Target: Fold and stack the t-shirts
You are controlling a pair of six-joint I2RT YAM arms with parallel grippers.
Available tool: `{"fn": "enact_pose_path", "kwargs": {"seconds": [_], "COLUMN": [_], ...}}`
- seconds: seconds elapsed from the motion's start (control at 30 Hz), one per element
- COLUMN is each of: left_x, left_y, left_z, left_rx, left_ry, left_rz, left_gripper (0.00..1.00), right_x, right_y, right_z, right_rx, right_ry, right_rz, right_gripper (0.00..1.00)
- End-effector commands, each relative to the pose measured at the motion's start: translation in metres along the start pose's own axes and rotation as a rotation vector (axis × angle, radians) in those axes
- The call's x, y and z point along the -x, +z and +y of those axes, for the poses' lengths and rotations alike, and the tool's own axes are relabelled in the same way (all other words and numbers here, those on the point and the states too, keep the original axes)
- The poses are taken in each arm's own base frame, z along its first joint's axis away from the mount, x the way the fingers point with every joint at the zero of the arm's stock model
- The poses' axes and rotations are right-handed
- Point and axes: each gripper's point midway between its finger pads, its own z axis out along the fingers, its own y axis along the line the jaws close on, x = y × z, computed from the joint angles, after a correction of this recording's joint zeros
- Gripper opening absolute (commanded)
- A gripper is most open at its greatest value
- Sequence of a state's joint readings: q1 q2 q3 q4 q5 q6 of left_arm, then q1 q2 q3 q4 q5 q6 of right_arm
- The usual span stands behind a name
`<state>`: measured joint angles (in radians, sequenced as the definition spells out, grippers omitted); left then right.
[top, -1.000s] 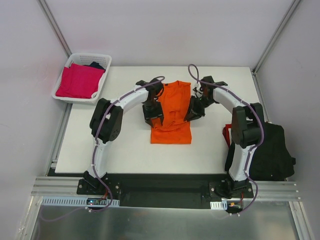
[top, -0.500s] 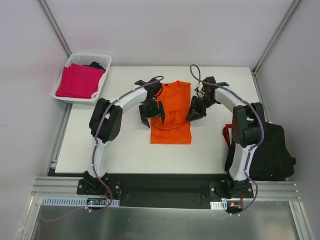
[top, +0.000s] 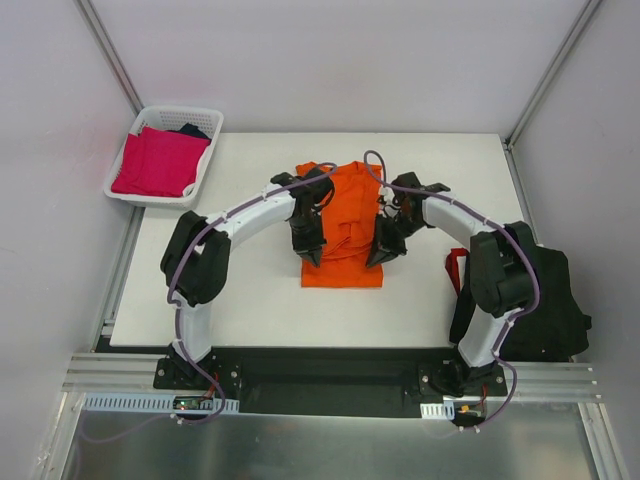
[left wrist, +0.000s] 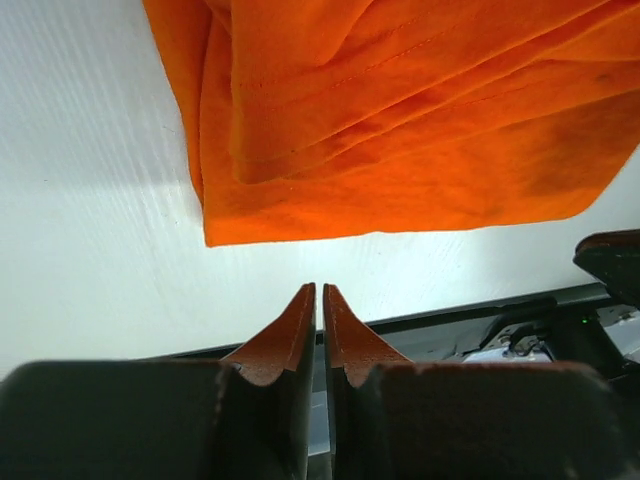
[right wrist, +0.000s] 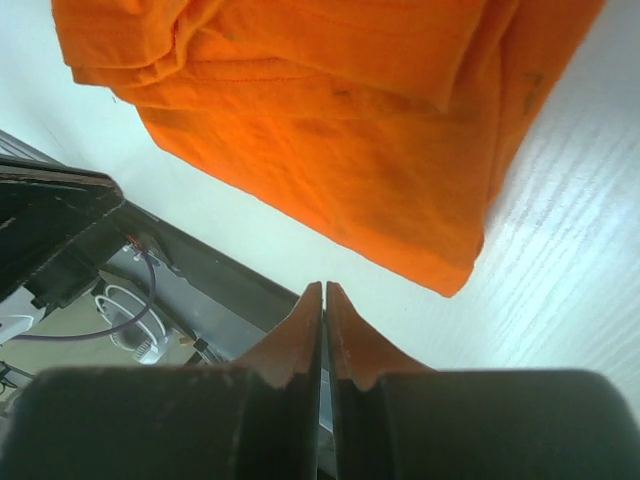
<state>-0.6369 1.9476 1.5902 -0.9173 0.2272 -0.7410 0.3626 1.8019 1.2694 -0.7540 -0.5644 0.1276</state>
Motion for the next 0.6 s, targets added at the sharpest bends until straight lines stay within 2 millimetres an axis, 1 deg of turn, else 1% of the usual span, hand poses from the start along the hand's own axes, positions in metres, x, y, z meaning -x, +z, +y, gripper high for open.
{"fn": "enact_pose_path", "kwargs": {"seconds": [0.0,0.13,0.2,0.27,0.37,0.4,0.47,0.5,0.57], "left_x": [-0.014,-0.019,-0.02,-0.018,-0.011,-0.007,-0.004,0.0,0.005], "left_y": [0.012,0.022,0.029,0.034,0.041,0.041,0.047,0.046,0.052], "left_z": [0.011,0.013,0.015,0.017,0.019,0.016,0.014,0.009,0.007], "left_rx": [0.038,0.047,0.053,0.066,0.08,0.074,0.076,0.066,0.065], "left_ry": [-0.007,0.0,0.003,0.008,0.023,0.027,0.032,0.038,0.04], "left_rz": [0.026,0.042,0.047,0.043,0.041,0.037,0.044,0.036,0.042], "left_gripper": [0.06,0.04,0.01,0.01,0.01,0.01,0.01,0.01,0.02], "right_x": [-0.002,0.0,0.004,0.007,0.013,0.014,0.017,0.02,0.021], "right_y": [0.005,0.013,0.018,0.021,0.027,0.03,0.033,0.033,0.035], "right_z": [0.005,0.003,0.001,0.001,0.0,-0.001,-0.001,0.0,-0.001], "right_rx": [0.002,-0.006,-0.009,-0.009,-0.008,-0.011,-0.01,-0.01,-0.014], "right_ry": [-0.026,-0.027,-0.024,-0.022,-0.013,-0.009,-0.004,-0.006,-0.003], "right_rz": [-0.016,-0.009,-0.01,-0.009,-0.007,-0.001,0.003,0.0,0.004], "right_gripper": [0.07,0.07,0.07,0.06,0.06,0.06,0.06,0.06,0.06]}}
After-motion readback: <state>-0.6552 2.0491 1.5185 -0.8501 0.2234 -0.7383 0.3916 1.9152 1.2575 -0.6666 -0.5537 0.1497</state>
